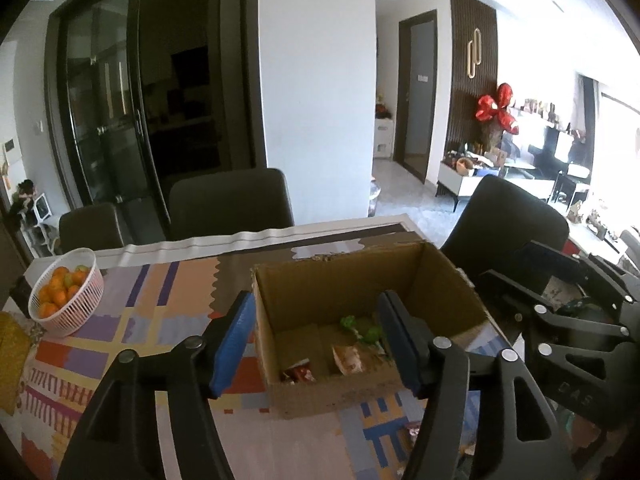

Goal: Organize snacks
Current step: 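Move both open grippers back down to the snacks on the table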

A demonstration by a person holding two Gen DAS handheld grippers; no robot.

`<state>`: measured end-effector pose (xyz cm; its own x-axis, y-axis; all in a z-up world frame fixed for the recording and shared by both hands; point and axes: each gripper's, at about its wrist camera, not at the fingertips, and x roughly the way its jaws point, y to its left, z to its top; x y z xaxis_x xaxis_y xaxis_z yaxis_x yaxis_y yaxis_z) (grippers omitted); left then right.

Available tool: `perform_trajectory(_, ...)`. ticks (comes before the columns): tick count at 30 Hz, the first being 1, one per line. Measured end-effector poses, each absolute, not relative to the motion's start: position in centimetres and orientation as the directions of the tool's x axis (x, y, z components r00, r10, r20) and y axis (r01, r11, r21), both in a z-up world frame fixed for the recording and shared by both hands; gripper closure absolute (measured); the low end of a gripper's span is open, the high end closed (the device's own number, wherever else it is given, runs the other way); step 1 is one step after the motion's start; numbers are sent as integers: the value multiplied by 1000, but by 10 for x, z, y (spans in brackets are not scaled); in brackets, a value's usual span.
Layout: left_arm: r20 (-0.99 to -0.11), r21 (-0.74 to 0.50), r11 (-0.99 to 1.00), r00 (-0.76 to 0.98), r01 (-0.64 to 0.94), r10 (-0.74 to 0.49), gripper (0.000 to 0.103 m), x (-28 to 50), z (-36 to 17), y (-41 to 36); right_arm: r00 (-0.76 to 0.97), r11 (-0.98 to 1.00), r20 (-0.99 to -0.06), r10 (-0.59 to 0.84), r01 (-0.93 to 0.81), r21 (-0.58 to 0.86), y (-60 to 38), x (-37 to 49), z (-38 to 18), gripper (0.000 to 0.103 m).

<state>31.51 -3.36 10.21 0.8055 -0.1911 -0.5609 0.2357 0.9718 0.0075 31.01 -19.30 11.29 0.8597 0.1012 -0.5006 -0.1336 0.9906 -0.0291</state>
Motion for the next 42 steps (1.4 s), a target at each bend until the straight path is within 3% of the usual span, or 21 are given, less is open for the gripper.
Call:
perform_trajectory(11, -527, 25, 970, 827, 243, -194, 34, 252, 107, -30, 878, 994, -471, 82, -105, -22, -203, 248, 115, 40)
perform_trajectory(21, -524, 83, 965, 834, 248, -170, 30, 203, 85, -39, 886, 996, -459, 63, -85, -27, -209, 201, 99, 34)
perform_trajectory(42, -619, 110, 914, 746, 391, -245, 28, 182, -1, -80, 754, 998, -657, 5, 34, 47, -252, 170, -1, 34)
